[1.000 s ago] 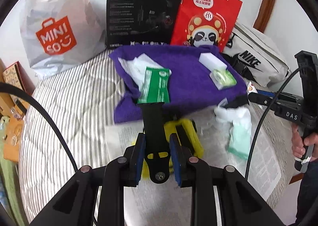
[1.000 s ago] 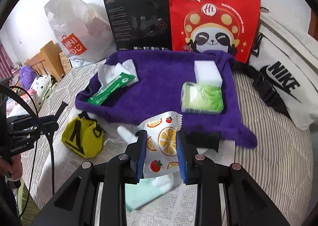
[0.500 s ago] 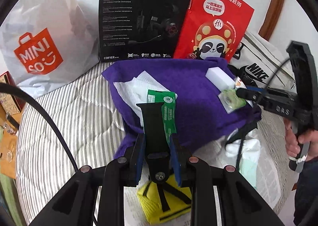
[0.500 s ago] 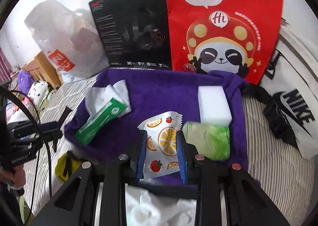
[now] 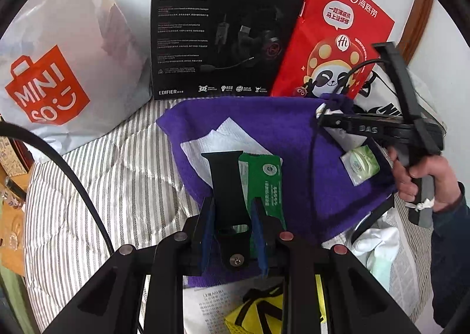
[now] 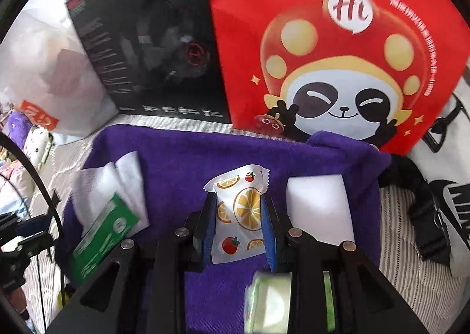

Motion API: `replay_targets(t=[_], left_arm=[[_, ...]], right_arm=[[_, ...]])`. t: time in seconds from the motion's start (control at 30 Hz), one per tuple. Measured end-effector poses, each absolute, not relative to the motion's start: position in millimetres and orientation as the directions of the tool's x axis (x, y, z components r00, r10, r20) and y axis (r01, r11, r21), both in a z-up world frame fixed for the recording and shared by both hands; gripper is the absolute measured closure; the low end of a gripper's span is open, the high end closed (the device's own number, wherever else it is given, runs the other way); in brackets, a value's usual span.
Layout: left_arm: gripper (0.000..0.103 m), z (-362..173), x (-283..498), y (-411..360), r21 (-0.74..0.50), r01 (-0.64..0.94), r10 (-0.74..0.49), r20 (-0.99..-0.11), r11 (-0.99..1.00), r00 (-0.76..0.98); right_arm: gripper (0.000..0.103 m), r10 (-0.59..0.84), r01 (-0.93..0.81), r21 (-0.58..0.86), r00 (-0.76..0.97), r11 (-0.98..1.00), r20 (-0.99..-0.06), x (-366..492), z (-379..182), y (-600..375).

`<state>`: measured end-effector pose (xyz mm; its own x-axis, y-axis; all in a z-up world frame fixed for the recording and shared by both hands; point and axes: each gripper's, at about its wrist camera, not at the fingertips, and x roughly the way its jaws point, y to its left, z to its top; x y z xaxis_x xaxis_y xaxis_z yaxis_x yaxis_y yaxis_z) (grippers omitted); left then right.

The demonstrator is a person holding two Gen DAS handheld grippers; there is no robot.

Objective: Organize soft objects
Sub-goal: 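Lower the orange-slice packet onto the towel and open the right gripper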

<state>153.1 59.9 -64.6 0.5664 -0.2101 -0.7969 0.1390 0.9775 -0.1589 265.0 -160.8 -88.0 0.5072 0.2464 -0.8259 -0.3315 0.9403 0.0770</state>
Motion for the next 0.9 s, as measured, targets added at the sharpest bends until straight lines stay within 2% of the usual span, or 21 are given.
replay_targets(t=[0.33, 0.4, 0.5, 0.53, 0.9], left_arm=[[0.079, -65.5, 160.5, 60.8, -0.165, 0.14, -0.216, -0.8, 0.976, 0.56], [0.079, -66.8, 161.3, 59.2, -0.169, 0.143, -0.22, -0.802, 0.975, 0.555], [0.079, -70.7, 162.9, 56.2, -0.17, 0.144, -0.221, -0.808, 0.975, 0.546], [0.079, -71.6, 163.6, 55.3, -0.172, 0.145, -0.223, -0.81, 0.974, 0.543], [0.079, -72.0, 171.8, 41.9, -0.165, 0.155, -0.223, -0.819, 0.974, 0.529]], right_arm=[[0.072, 0.205, -0.336, 0.055, 0.431, 0.94, -0.879, 287.8, -120.0, -151.9], [0.068, 0.199, -0.34, 0.045, 0.431, 0.939, -0.88, 287.8, -123.0, -151.5], [0.051, 0.198, -0.354, 0.038, 0.427, 0.935, -0.882, 285.0, -123.3, -149.8], [0.05, 0.194, -0.357, 0.031, 0.432, 0.934, -0.881, 283.7, -122.9, -148.8], [0.05, 0.205, -0.363, 0.016, 0.488, 0.932, -0.849, 259.1, -95.5, -158.7]])
